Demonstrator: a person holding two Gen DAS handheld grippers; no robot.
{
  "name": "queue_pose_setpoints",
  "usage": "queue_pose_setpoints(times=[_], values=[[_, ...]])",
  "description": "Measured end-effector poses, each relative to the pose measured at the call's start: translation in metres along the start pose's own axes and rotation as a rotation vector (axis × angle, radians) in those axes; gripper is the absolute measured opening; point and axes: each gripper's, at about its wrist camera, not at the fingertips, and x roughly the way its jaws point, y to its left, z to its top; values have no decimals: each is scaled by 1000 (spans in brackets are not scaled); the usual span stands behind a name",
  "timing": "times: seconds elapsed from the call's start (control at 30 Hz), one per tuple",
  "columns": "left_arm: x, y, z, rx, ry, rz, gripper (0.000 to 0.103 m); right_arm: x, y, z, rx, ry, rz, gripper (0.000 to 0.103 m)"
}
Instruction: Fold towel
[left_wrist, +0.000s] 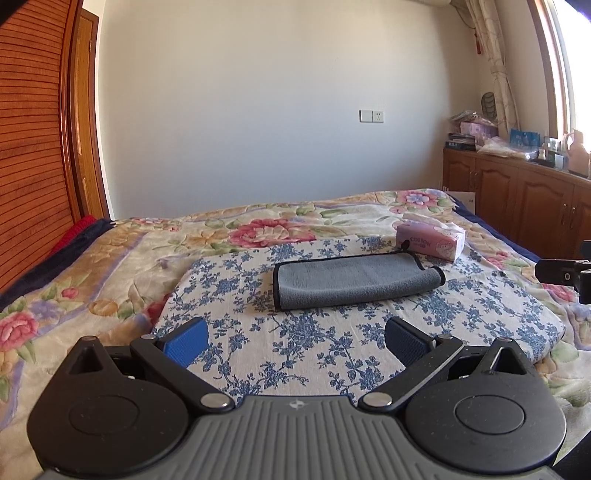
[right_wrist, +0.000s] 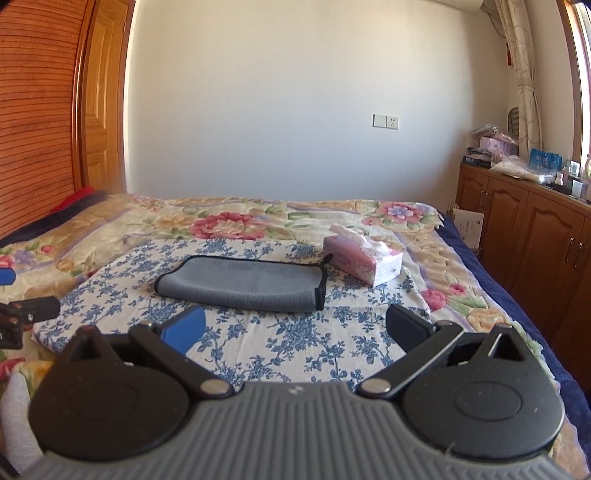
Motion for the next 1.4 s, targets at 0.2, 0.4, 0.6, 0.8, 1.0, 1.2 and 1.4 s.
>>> queue_pose_setpoints(times=[0.2, 0.4, 0.6, 0.8, 1.0, 1.2, 1.4], values=[[-5, 1, 1, -2, -39, 2, 103, -4, -2, 1, 4, -29, -1, 103], [-7, 1, 4, -4, -58, -3, 103, -6, -4, 2, 15, -54, -12, 103], [-11, 2, 6, -11, -82, 1, 103, -10, -5, 2, 15, -90, -18, 103], [-16, 4, 8, -20, -118, 3, 103, -13, -6, 2, 18, -114, -22, 103], [-20, 4, 8, -15, -147, 8, 103, -16, -8, 2, 28, -139, -33, 103], [-19, 5, 7, -19, -143, 10, 103, -15, -8, 1, 39, -137, -39, 103], [-20, 5, 6, -12, -141, 13, 103, -15, -9, 0, 35, -135, -39, 103]])
